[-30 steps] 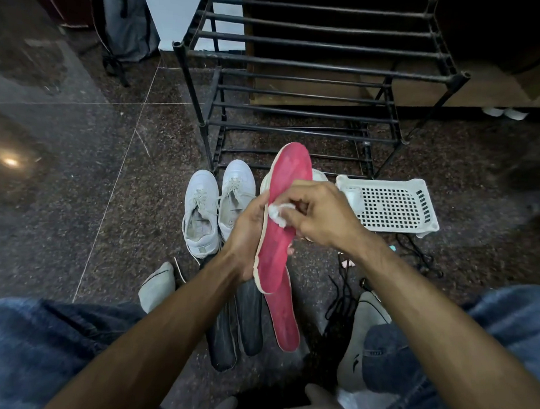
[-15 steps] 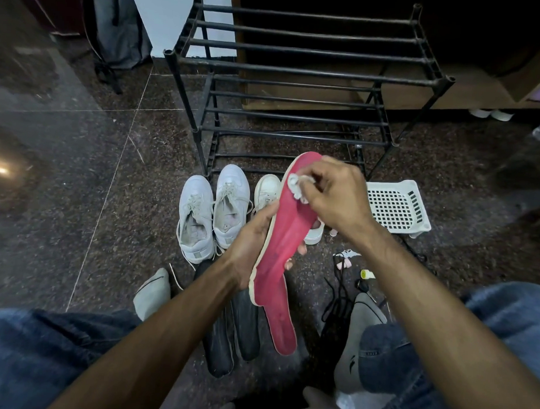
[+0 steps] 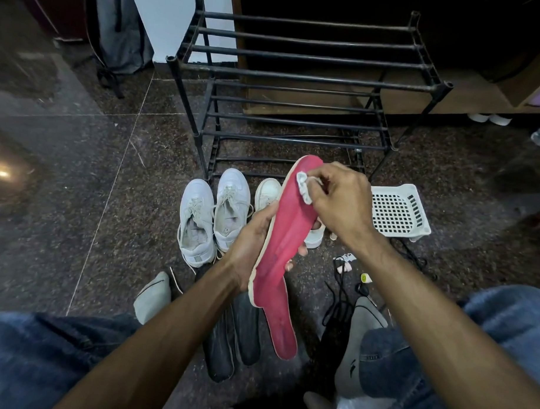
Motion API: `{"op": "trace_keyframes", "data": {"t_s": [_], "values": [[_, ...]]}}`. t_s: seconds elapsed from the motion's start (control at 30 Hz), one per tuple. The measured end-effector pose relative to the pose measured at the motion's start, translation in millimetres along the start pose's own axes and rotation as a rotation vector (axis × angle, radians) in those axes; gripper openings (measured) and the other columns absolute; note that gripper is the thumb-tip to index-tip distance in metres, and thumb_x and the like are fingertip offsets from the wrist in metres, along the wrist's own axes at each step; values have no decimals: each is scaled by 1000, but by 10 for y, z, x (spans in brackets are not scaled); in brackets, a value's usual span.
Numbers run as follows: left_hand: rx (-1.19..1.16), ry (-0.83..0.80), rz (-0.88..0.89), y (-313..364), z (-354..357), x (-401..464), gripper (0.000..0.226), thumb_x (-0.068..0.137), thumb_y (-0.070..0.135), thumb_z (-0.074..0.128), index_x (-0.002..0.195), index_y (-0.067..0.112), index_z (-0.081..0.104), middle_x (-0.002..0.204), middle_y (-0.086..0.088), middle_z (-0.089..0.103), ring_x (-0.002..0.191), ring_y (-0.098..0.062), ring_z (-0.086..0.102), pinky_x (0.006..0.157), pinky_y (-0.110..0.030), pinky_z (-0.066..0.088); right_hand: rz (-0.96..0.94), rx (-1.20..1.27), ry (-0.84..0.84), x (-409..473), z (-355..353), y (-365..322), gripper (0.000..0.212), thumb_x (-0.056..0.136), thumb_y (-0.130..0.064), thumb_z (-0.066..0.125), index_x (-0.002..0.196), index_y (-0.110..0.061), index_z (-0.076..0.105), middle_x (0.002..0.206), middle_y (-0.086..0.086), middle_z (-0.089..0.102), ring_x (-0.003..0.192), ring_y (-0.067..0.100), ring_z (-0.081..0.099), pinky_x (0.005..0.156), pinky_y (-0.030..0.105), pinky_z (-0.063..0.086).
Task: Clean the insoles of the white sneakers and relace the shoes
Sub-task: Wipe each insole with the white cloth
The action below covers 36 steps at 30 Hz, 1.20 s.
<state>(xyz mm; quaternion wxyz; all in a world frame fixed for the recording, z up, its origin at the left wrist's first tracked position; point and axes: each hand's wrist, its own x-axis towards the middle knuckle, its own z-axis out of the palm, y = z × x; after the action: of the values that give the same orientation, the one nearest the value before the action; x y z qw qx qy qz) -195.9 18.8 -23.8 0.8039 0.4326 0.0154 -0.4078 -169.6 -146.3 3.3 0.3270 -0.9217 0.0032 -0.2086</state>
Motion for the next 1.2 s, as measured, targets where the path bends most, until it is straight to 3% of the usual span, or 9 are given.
{"op": "trace_keyframes", "data": {"t_s": [0.1,0.23,0.3,0.4,0.5,0.73,0.83,0.97,1.2], "values": [[-12,15,-13,18,12,13,53,93,57,46,113,13,70,93,-15,65,76,-30,53,52,-29,50,-29,4,24,-84,36,-20,16,86,-19,61,94,-14,75,86,-1,70,68,14,60,63,36,53],[-22,77,17,81,-11,0,50,94,56,46,104,16,74,83,-17,64,71,-30,54,51,-30,50,-121,66,-267,-93,11,-48,36,91,-42,60,118,-19,68,92,-8,59,72,2,53,67,32,48],[-34,73,20,91,-25,-11,52,95,55,44,109,14,72,85,-20,63,68,-29,56,50,-29,50,-110,49,-373,-28,-36,-5,43,88,-39,67,126,-20,63,95,-12,54,73,-4,48,70,31,46],[-33,13,5,38,-17,6,57,96,54,43,125,9,62,101,-16,65,72,-26,58,49,-29,49,-108,-17,-205,7,-75,39,21,87,-29,68,106,-20,73,94,-8,64,78,13,62,69,37,53],[-15,-39,-23,-12,-1,46,64,92,55,46,132,6,57,110,-15,64,74,-24,57,48,-27,48,-71,-101,-18,19,-38,59,15,85,-25,63,92,-17,75,86,-3,66,73,21,62,63,28,46],[-137,-22,-3,103,-48,40,46,91,52,49,101,12,71,91,-10,62,66,-21,58,45,-26,47,-242,91,-244,-243,74,-154,21,85,-29,58,92,-17,74,79,-8,63,59,1,50,53,28,45],[-21,-28,-1,64,-68,39,55,94,55,46,121,9,63,99,-17,61,67,-24,57,46,-26,47,-213,-74,-107,-115,13,-122,21,87,-29,56,92,-18,73,81,-3,65,62,16,58,53,32,51],[38,-77,-36,-52,-25,38,61,94,54,44,135,10,54,118,-16,63,69,-21,60,47,-25,48,-22,-140,70,85,-141,81,22,85,-25,59,97,-15,75,87,0,68,67,18,60,60,31,51],[-42,-15,15,89,-12,18,47,91,53,50,107,14,69,88,-8,67,64,-21,58,45,-26,42,-283,61,-245,-231,-20,-141,20,86,-28,60,93,-16,75,78,-6,65,59,7,52,54,24,43]]}}
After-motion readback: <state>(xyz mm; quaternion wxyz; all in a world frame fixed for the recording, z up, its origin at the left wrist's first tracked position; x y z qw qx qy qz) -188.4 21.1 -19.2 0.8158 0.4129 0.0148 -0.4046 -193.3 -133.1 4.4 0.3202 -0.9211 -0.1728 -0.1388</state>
